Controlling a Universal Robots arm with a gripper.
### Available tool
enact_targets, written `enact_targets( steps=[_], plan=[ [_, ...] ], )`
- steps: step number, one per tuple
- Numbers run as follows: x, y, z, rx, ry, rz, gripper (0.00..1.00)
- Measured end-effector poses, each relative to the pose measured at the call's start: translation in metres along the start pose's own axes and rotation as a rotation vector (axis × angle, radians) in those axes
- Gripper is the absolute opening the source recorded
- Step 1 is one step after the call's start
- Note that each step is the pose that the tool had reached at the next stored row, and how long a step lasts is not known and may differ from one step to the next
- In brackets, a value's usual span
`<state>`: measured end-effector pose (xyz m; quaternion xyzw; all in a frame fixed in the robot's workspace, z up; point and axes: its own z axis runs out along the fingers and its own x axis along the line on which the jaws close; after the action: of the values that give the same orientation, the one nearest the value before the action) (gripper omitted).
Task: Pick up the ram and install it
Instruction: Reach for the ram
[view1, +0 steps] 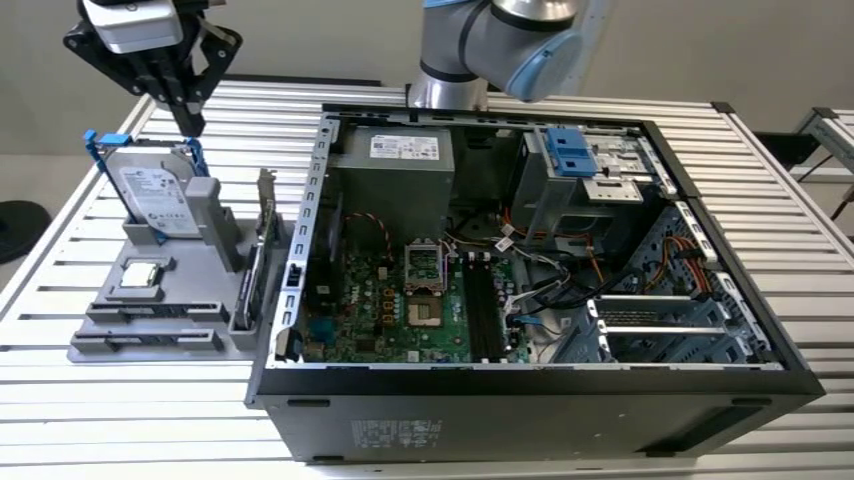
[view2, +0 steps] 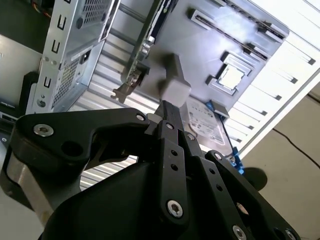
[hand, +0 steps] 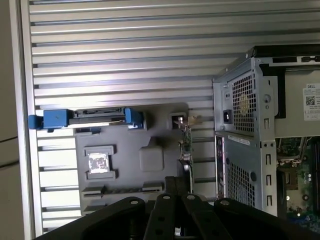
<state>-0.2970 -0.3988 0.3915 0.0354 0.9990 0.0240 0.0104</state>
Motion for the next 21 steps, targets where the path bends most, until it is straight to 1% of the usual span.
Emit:
enact_targets(
  steps=[9,17,21],
  plan=[
    [0.0093,-0.0007,-0.0001,0.0001,0.0000,0.000,0.00],
    [0.0221,-0.0016,-0.0003,0.0000,0.0000,0.000,0.00],
    [0.0266,-0.0019,-0.0004,0.0001,0.0000,0.000,0.00]
  ],
)
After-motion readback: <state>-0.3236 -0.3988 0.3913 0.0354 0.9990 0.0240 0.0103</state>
